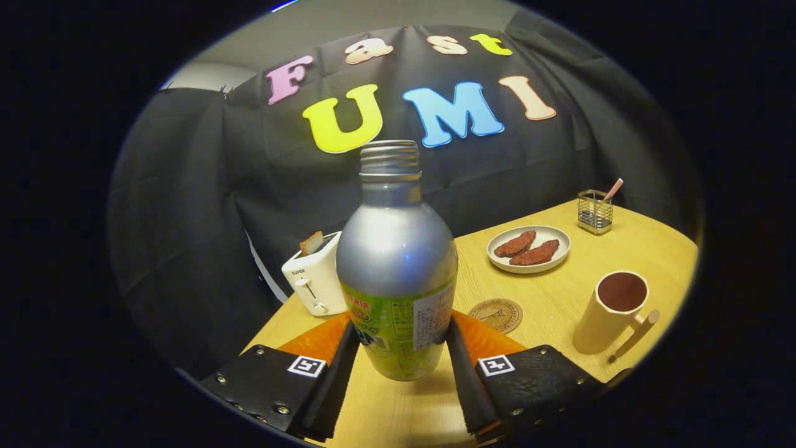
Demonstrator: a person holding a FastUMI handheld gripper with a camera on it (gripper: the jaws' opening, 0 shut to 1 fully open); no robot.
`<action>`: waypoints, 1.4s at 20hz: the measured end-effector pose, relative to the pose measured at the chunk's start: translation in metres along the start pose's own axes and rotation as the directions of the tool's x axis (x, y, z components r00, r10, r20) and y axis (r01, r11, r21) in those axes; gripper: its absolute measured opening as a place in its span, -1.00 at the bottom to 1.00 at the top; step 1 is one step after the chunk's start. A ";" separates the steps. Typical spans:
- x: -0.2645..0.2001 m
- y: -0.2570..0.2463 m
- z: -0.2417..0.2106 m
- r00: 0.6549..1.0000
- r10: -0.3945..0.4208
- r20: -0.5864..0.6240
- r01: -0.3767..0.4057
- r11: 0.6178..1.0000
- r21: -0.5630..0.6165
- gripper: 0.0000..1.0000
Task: Take the bottle from table, then pour the juice into the cup, finally place the bottle on the coaster
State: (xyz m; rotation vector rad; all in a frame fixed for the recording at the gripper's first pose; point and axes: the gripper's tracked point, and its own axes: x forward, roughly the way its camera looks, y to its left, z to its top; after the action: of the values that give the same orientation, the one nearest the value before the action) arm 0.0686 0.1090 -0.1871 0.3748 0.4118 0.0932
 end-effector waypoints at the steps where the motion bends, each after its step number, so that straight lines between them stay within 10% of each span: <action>1: -0.001 -0.002 0.001 1.000 0.012 -0.004 -0.012 0.999 0.038 0.49; 11: -0.002 -0.042 0.003 0.999 0.049 -0.001 -0.046 0.943 0.331 0.49; 22: 0.004 -0.074 -0.010 0.999 0.043 0.009 -0.039 0.785 0.618 0.48; 28: 0.008 -0.082 0.002 0.999 0.023 0.045 -0.050 0.636 0.770 0.48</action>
State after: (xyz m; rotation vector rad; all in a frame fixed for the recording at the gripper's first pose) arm 0.0783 0.0339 -0.2186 1.2511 0.3973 -0.0612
